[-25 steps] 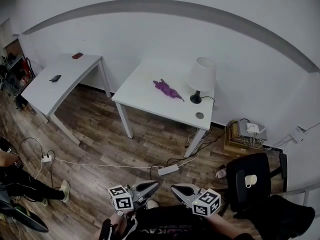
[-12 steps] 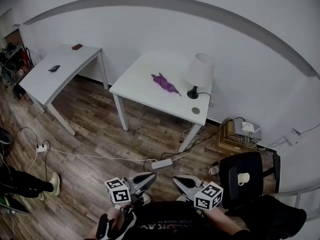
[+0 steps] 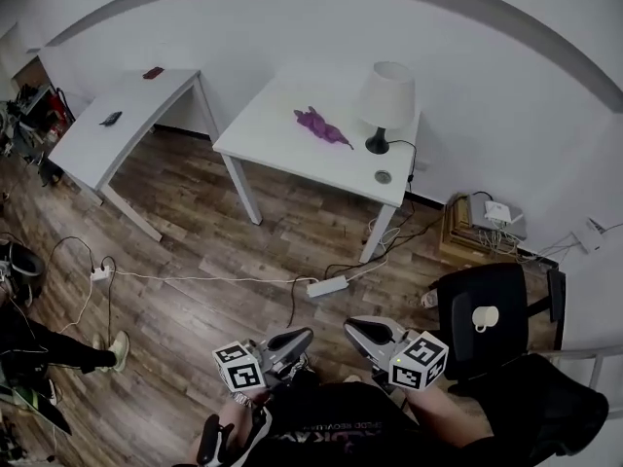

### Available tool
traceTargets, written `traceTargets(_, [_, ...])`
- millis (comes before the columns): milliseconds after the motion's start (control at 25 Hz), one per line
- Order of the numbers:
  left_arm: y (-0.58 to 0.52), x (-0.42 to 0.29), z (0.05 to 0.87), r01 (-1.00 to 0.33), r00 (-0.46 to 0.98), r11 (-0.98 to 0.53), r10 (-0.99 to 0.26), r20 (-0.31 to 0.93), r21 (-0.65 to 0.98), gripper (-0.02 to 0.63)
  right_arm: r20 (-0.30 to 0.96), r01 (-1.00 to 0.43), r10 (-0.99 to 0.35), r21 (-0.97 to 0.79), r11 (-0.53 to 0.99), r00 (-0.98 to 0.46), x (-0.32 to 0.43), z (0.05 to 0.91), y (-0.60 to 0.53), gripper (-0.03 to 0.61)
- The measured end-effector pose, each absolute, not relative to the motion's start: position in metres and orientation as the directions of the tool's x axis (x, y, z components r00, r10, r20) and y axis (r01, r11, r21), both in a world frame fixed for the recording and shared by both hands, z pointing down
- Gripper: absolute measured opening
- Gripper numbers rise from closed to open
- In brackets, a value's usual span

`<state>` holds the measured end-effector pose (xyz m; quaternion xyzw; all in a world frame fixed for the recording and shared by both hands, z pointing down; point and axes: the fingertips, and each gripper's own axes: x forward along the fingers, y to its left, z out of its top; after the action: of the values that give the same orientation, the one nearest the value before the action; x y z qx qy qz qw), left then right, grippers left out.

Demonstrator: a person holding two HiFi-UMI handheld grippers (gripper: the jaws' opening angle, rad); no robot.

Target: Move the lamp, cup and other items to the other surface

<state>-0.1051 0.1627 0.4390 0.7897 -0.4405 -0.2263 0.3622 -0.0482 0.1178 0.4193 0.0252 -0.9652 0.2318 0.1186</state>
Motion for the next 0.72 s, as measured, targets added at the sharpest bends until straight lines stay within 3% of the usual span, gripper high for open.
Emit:
traceTargets(360, [0.165, -0.046, 0.456, -0.500, 0.565, -0.327, -0.825, 0.016, 0.802, -0.005, 0.275, -0.217, -0.086, -0.492, 0.843, -0.958, 0.023, 0.448, 0.103, 0.053])
traceTargets(720, [0.117, -0.088, 0.448, -0.475, 0.625, -0.407, -0.780, -0.026, 0.780, -0.005, 0.267, -0.318, -0.214, -0.452, 0.833, -0.940, -0.010, 0.438, 0.050, 0.061])
